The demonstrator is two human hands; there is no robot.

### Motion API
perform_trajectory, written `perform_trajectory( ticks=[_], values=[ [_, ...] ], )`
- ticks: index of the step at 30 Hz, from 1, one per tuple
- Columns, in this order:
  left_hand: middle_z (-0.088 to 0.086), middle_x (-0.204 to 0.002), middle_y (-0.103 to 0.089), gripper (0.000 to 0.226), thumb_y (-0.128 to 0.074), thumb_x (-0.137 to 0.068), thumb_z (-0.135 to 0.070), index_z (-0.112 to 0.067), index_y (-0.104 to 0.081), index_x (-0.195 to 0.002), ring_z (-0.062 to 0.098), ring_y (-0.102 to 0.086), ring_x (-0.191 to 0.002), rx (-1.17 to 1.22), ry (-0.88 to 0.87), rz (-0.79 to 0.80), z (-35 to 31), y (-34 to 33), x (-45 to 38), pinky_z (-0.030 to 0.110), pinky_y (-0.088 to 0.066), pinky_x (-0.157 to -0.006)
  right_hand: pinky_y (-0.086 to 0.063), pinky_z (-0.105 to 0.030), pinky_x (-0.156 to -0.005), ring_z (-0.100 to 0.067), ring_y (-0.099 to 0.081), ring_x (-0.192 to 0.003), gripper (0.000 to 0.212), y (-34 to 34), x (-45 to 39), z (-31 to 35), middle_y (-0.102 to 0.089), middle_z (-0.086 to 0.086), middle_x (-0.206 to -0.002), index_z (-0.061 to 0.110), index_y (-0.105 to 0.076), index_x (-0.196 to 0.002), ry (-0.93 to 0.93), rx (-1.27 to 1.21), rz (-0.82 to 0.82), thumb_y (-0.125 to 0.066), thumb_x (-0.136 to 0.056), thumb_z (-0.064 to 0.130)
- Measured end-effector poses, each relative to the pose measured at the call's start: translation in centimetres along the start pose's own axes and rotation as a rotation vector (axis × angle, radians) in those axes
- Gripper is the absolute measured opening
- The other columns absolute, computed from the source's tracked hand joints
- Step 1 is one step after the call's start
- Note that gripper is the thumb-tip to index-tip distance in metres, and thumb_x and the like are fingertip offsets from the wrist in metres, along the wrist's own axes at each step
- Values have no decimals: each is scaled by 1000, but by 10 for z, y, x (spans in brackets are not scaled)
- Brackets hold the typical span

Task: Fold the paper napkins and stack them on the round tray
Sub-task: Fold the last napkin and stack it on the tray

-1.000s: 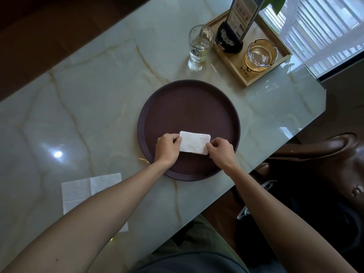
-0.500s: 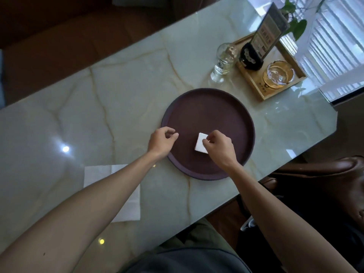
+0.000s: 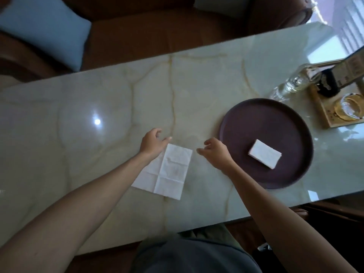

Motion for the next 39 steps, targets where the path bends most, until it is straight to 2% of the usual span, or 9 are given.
perform_trajectory(
  ticks=[7, 11, 16, 21, 24, 30, 34, 36, 39],
  values=[
    [0, -137, -55, 72, -82, -80, -42, -11, -53, -139, 19, -56, -123, 7, 81, 27, 74, 34, 7, 22, -38, -88, -47, -26, -63, -17, -62, -86, 61, -62, 15, 4, -65, -8, -117, 9, -52, -134, -142, -106, 30, -79, -85, 32],
    [12, -147, -49, 86, -84, -76, -46, -10, -46, -144, 29, -51, -133, -45, 154, 43, 106, 42, 4, 33, -42, -103, -49, -34, -68, -20, -59, -81, 52, -94, 21, -2, -63, -11, -109, 7, -51, -126, -242, -204, -15, -79, -85, 23],
    [7, -123, -60, 84, -88, -70, -42, -9, -50, -137, 26, -63, -111, 50, 198, 100, 126, 40, 1, 40, -53, -97, -47, -33, -64, -18, -55, -75, 36, -128, 27, -4, -55, -7, -92, 6, -47, -110, -340, -355, -53, -75, -87, 11],
    [0, -82, -69, 23, -81, -78, -33, -15, -67, -81, 20, -64, -78, 33, 171, 195, 138, 33, 4, 34, -52, -72, -30, -26, -48, -17, -41, -52, 25, -147, 28, -8, -46, -7, -64, 6, -55, -70, -361, -297, -64, -74, -85, 7],
    [-4, -64, -56, 25, -74, -85, -26, -17, -60, -66, 14, -51, -63, 40, 140, 235, 140, 33, 9, 27, -37, -56, -26, -30, -50, -19, -37, -55, 26, -152, 31, -7, -39, -8, -62, 9, -54, -67, -298, -234, -72, -74, -83, 14],
    [-6, -67, -41, 23, -67, -92, -26, -18, -53, -76, 11, -37, -63, 220, 165, 385, 130, 36, 13, 26, -31, -56, -43, -32, -67, -20, -59, -75, 36, -163, 36, 5, -63, -5, -84, 11, -62, -83, -242, -137, -75, -66, -86, 47],
    [10, -88, -62, 40, -74, -74, -39, -6, -67, -96, 24, -58, -85, 466, 231, 489, 124, 43, 14, 38, -48, -80, -33, -31, -57, -19, -45, -64, 42, -161, 39, 18, -46, -3, -67, 19, -45, -63, -161, -87, -149, -58, -90, 49],
    [17, -102, -68, 61, -75, -70, -39, 3, -66, -112, 31, -64, -94, 556, 255, 493, 119, 50, 13, 50, -52, -91, -47, -35, -64, -22, -58, -68, 46, -159, 40, 25, -59, -7, -74, 9, -62, -76, -206, -274, -56, -61, -93, 52],
    [26, -112, -68, 43, -66, -91, -23, 8, -61, -120, 36, -66, -98, 636, 257, 506, 103, 62, 19, 52, -52, -91, -59, -39, -83, -24, -75, -89, 50, -156, 42, 34, -76, -9, -98, 7, -71, -104, -250, -498, 87, -64, -93, 55]
  ],
)
Point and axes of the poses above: each hand's wrist, its own x-axis away from the middle knuckle, its own y-axis out of the back of the hand, z = x × y, the point moved 1 cm from there along -x, towards the middle knuckle
